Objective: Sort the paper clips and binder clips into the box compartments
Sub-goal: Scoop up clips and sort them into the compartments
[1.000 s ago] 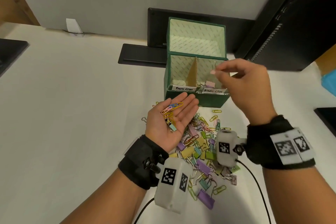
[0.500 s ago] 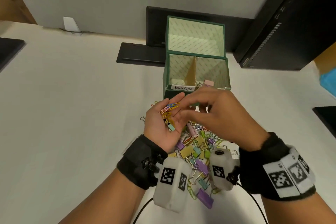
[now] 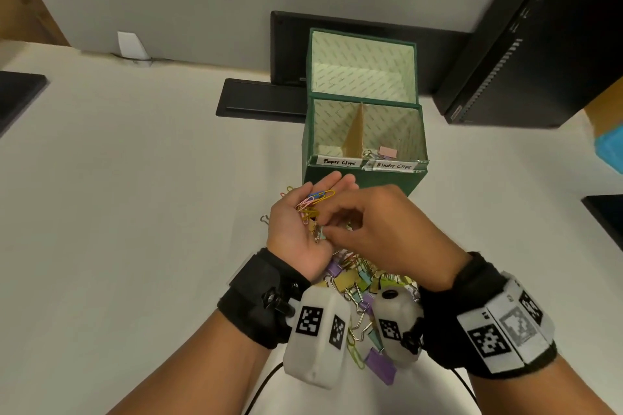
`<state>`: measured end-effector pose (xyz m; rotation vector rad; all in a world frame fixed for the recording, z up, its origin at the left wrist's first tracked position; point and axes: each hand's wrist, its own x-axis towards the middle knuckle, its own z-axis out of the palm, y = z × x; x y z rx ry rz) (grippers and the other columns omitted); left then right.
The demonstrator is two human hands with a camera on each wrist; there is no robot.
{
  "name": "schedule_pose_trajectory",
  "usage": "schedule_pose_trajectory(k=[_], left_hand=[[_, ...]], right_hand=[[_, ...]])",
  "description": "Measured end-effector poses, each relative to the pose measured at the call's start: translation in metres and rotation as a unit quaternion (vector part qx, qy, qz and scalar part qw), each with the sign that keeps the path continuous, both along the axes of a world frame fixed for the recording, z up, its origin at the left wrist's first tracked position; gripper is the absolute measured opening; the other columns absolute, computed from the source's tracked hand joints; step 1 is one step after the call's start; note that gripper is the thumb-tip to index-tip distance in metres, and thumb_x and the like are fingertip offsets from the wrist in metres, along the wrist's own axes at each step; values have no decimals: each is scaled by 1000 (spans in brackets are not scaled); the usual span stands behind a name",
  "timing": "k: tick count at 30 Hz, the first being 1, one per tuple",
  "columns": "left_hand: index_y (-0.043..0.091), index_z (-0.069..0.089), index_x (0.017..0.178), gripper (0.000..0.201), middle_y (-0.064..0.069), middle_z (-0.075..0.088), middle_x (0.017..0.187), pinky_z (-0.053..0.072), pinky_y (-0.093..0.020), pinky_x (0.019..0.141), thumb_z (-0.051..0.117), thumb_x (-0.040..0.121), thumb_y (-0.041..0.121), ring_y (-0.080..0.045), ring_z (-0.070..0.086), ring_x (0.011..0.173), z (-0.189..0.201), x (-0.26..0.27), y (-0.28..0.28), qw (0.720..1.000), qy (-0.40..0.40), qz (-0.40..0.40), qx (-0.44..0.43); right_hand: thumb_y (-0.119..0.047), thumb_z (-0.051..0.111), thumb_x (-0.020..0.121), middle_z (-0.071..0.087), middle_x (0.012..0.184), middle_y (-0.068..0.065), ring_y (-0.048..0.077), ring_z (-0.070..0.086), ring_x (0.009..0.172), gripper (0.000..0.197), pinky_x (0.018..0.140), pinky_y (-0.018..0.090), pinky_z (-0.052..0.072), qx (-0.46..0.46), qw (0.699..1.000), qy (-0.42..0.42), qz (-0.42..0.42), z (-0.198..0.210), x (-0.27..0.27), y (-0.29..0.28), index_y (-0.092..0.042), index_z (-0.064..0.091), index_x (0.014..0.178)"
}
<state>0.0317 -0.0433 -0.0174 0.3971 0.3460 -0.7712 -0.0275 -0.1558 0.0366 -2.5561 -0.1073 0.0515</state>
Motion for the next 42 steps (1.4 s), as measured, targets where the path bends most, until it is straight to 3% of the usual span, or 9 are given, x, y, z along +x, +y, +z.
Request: schedule_pose_trajectory(k=[4,10,14,18,21,25,28,34,42], left_hand=[[-2,65,110,40,-20,70,110,50,-38,87,37,98,24,-28,72,92,-2,-1,0,1000,-3,4,4],[-1,65,110,40,-19,71,109,52,-38,83,36,98,24,-28,72,92,0,0,0,1000,1,5,-2],[-2,64,115,41,-22,68,115,58,-39,81,37,98,24,-31,70,96,-1,1,1,1000,1,7,-13],[-7,61,118,41,-28,65,115,55,-45,87,38,99,21,-34,69,97,-3,1,0,999,2,17,-33],[-9,62,112,38,-27,67,110,54,-50,86,39,99,19,-36,70,93,-2,-1,0,999,-1,9,-41],[-9,63,111,38,-27,67,110,55,-48,86,39,99,19,-36,70,94,0,-2,3,999,1,4,-41],[-8,62,111,38,-27,68,109,56,-46,84,38,100,20,-35,70,93,0,-2,3,999,-1,9,-41],[-4,60,120,42,-24,68,110,60,-38,70,34,101,23,-31,72,80,1,-2,0,1000,-1,-2,-22],[2,64,117,41,-16,69,116,44,-37,104,36,98,25,-26,65,110,1,-3,2,1000,-7,-12,7]], right_hand=[[-21,74,81,73,86,-13,0,62,74,25,72,23,52,21,1000,7,7,-1,-3,-2,-33,74,103],[-32,77,79,73,86,-13,3,64,80,15,76,36,54,15,1000,22,-3,-3,-1,3,-35,74,93],[-24,79,80,72,81,-12,1,62,71,15,69,20,50,85,996,23,-6,12,-2,-2,-29,77,94],[-20,75,85,72,85,-15,1,57,61,15,56,12,46,148,973,-132,-115,33,7,-25,-27,76,98],[-23,73,87,69,88,-19,-1,57,66,13,66,15,51,79,939,-256,-216,37,24,-46,-27,73,100],[-39,71,86,69,110,-4,10,60,105,27,95,39,49,-44,950,-120,-284,18,40,-69,-26,73,109],[-57,62,86,52,136,-4,25,38,130,43,104,45,32,-130,956,-68,-252,14,29,-58,-34,65,122],[-30,76,84,73,87,-17,0,64,81,11,74,16,48,55,998,-15,-32,26,-1,-6,-29,78,94],[-23,69,84,66,90,-17,3,56,84,34,74,18,45,-59,996,44,42,11,2,17,-36,70,115]])
